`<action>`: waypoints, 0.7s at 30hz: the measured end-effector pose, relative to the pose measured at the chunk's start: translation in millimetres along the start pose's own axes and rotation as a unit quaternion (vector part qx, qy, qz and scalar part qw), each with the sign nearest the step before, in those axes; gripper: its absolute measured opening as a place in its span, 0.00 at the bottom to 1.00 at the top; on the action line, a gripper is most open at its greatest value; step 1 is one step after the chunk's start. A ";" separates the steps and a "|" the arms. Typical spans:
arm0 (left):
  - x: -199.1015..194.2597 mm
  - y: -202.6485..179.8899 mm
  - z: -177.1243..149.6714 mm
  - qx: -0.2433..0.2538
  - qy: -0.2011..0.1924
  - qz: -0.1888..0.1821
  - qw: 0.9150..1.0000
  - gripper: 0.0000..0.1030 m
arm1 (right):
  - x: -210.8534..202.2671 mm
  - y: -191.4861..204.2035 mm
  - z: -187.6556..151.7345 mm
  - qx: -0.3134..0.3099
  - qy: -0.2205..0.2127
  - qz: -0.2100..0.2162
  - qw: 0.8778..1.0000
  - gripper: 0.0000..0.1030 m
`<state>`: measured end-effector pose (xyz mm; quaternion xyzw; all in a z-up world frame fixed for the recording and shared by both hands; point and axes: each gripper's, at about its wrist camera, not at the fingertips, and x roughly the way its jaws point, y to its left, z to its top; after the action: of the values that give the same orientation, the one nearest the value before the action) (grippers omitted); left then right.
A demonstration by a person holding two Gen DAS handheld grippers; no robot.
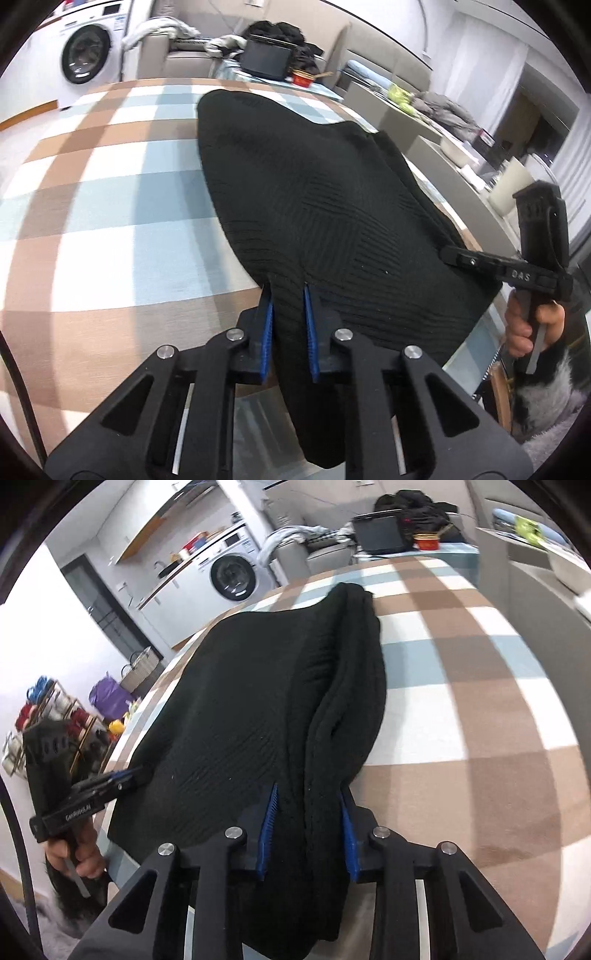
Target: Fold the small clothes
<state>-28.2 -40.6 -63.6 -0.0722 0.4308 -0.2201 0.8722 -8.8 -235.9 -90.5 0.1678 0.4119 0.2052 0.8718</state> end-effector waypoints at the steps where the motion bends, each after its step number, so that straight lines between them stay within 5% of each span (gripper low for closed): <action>1: -3.4 4.9 -0.5 -0.004 -0.001 0.004 1.000 0.12 | 3.9 5.5 0.5 -0.004 0.003 0.007 1.000 0.30; 8: -20.7 21.0 -5.1 -0.008 -0.012 0.014 1.000 0.13 | 13.6 14.4 6.0 -0.011 0.018 0.020 1.000 0.39; 16: -32.6 28.0 22.3 -0.016 -0.050 0.024 0.998 0.13 | 0.9 13.0 40.6 -0.019 -0.035 -0.020 0.999 0.41; 21: -7.2 24.7 54.4 -0.010 -0.044 0.028 0.999 0.30 | 18.4 5.8 83.4 -0.010 -0.060 -0.017 0.998 0.41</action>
<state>18.6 -18.8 -32.6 -0.0786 0.3960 -0.1875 0.8954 66.2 -232.2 -49.4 0.1643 0.3596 0.1837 0.9000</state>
